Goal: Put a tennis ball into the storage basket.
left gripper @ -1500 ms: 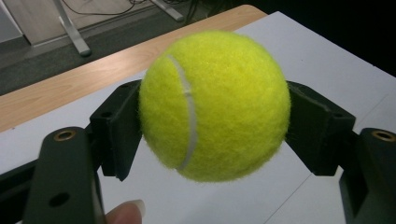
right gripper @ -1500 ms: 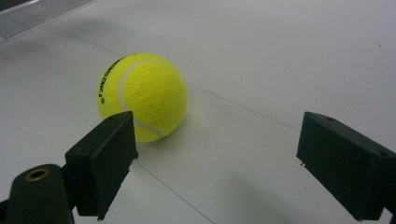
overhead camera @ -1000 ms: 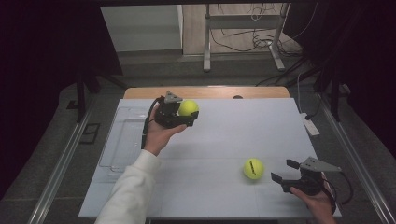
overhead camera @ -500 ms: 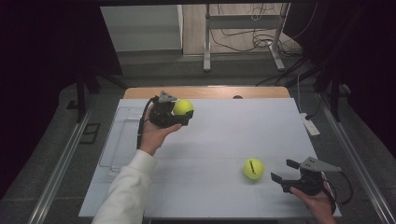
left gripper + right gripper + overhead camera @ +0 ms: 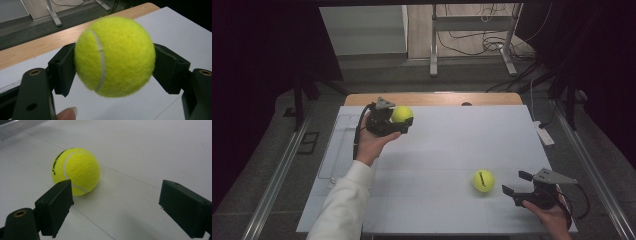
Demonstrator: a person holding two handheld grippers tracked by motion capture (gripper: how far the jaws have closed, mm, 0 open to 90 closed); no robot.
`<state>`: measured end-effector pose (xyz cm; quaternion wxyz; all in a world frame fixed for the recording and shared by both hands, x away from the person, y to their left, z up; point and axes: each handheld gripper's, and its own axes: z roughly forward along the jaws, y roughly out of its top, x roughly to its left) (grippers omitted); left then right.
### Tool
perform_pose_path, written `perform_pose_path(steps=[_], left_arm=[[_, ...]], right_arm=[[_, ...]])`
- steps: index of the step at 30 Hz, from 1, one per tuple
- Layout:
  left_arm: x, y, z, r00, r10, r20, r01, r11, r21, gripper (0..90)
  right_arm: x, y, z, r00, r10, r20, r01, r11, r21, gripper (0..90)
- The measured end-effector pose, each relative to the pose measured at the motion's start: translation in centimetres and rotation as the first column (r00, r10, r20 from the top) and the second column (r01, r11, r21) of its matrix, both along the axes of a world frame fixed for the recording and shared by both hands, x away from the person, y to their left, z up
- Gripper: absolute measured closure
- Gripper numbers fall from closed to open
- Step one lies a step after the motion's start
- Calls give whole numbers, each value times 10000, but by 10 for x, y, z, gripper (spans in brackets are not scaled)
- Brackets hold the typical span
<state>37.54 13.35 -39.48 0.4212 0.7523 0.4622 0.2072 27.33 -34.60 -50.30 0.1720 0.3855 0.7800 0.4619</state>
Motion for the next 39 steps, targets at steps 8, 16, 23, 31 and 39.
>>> perform_pose_path(steps=[8, 16, 23, 31, 39], left_arm=[[-1, 16, 1, 9994, 350, 23, -350, 9993, -94, 269], [-1, 30, 1, 9978, 658, -4, -658, 9978, -61, 269], [-1, 42, 0, 9954, 954, -71, -955, 9954, -122, 269], [-1, 55, -1, 9922, 1246, -99, -1248, 9919, -224, 269], [0, 65, -4, 9884, 1509, -190, -1514, 9882, -235, 269]], right_arm=[[0, 0, 0, 10000, -6, 7, 6, 10000, -8, 121], [0, 0, 0, 10000, -13, 6, 13, 10000, -11, 121], [0, 0, 0, 10000, -10, -2, 10, 10000, -9, 121], [0, 0, 0, 10000, -12, -2, 12, 10000, -20, 121], [0, 0, 0, 10000, -12, -13, 12, 10000, -22, 121]])
